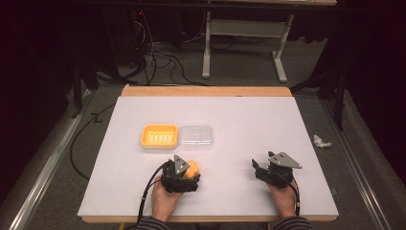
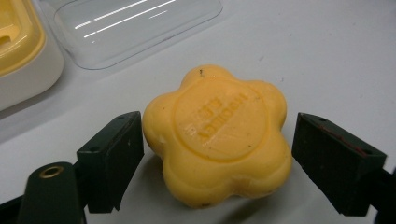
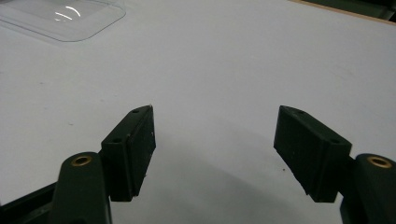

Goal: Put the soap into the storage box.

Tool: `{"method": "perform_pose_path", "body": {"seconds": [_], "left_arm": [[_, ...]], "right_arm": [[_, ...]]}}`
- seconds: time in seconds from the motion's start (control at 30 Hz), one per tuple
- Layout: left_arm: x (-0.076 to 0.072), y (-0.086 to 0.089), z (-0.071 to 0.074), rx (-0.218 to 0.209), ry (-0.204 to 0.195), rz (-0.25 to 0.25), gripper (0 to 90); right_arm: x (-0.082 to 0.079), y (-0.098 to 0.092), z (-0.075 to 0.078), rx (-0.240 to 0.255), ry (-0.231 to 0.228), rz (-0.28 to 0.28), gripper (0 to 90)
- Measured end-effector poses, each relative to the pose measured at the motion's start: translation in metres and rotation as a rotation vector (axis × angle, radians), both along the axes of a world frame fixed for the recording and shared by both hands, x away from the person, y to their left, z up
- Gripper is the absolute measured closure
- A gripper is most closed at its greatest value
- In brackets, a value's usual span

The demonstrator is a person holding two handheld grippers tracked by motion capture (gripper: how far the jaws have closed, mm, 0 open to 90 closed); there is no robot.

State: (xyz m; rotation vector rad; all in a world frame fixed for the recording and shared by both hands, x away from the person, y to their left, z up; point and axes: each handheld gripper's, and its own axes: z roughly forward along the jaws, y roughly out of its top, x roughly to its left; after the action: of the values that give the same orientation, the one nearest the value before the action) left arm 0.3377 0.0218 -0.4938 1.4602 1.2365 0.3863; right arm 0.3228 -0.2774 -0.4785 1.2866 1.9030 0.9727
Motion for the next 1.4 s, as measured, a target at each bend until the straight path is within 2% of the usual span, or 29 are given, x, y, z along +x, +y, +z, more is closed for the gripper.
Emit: {"method": "perform_pose_path", "body": {"seconds": [0.2, 0.4, 0.77, 1.27, 1.4], "left_arm": [[0.0049, -0.0026, -0.0026, 0.005, 0.018, 0.027, 20.1], [0.0048, -0.002, -0.0024, 0.003, 0.02, 0.016, 25.4], [0.0044, -0.0021, -0.0024, 0.005, 0.019, 0.018, 26.0], [0.0007, 0.003, 0.0039, -0.017, 0.016, 0.012, 26.6], [-0.0006, 0.0065, 0.0062, -0.01, 0.011, 0.01, 26.7]], "right_arm": [[0.0, 0.0004, -0.0002, -0.005, -0.005, -0.002, 29.7], [0.0, 0.0005, -0.0001, -0.014, -0.002, 0.007, 29.6], [0.0005, 0.0036, -0.0006, -0.044, 0.002, 0.007, 29.0], [0.0004, 0.0033, -0.0006, -0.036, 0.003, 0.007, 29.0], [0.0002, 0.0034, -0.0006, -0.037, 0.003, 0.009, 29.0]]}}
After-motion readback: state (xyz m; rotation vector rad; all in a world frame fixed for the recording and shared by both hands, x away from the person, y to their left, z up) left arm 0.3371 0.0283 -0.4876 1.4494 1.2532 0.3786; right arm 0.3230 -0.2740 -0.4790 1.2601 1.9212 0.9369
